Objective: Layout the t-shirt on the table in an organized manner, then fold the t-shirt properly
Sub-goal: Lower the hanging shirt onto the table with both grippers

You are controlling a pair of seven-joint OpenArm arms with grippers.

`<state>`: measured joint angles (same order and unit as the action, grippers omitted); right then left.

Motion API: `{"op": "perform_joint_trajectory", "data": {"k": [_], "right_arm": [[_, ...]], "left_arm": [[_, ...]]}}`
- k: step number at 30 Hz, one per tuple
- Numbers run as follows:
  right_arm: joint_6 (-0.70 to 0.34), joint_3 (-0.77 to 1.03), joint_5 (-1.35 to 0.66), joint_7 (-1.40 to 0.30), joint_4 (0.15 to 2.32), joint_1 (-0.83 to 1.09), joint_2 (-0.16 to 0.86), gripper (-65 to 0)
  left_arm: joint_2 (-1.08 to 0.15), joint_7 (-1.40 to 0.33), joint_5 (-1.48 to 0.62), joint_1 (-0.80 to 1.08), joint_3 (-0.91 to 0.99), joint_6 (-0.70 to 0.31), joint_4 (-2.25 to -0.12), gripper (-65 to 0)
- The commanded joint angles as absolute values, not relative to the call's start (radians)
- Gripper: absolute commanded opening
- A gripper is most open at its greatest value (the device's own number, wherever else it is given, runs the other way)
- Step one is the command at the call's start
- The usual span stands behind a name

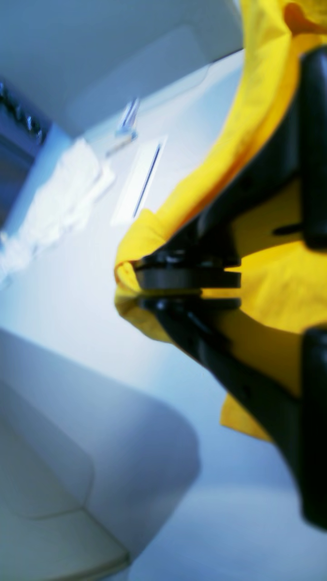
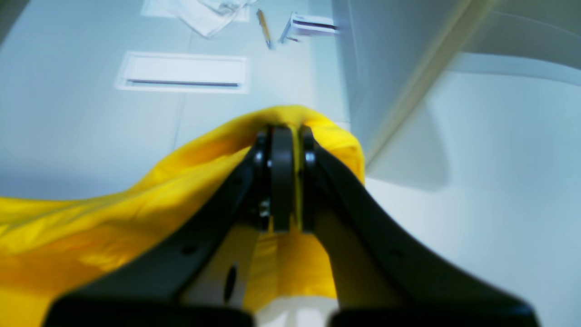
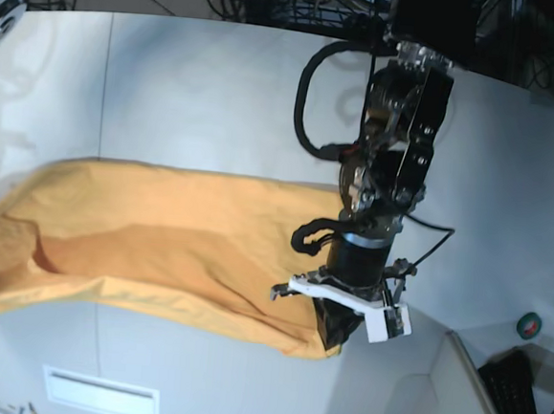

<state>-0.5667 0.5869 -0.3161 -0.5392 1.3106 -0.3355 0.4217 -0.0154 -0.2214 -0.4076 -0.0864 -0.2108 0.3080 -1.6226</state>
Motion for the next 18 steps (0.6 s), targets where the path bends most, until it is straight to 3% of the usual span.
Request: {"op": "perform_joint_trajectory", "data": {"k": [1,11,12,15,17,18], "right_arm": [[-0.567,0.559,-0.335,-0.486,1.277,-0.401,0.455,-65.0],[-0.567,0.269,-0.335,-0.147,0.702,-0.694,0.483,-65.0],[-0.567,0.231,-0.335,-0.136,0.662,-0.708,0.492,-60.2],[-0.567,0.136,-0.335,-0.082,0.598,-0.723,0.496,-30.9],[-0.567,0.130,-0.335,-0.067,0.596,-0.704,0.496,-16.7],[-0.567,0.130,-0.335,-0.067,0.599,-0.691,0.498,-13.2]], "left_arm": [[-0.004,-0.186,-0.400,-0.139,-0.211,0.298,-1.601,-65.0],[0.005,-0.185,-0.403,-0.420,-0.157,0.325,-1.233,-65.0],[0.005,-0.185,-0.404,-0.435,-0.131,0.325,-1.207,-65.0],[0.007,-0.185,-0.404,-0.463,-0.065,0.325,-1.153,-65.0],[0.005,-0.185,-0.404,-0.463,-0.033,0.325,-1.139,-44.3],[0.004,-0.185,-0.404,-0.458,-0.024,0.325,-1.139,-33.7]]}}
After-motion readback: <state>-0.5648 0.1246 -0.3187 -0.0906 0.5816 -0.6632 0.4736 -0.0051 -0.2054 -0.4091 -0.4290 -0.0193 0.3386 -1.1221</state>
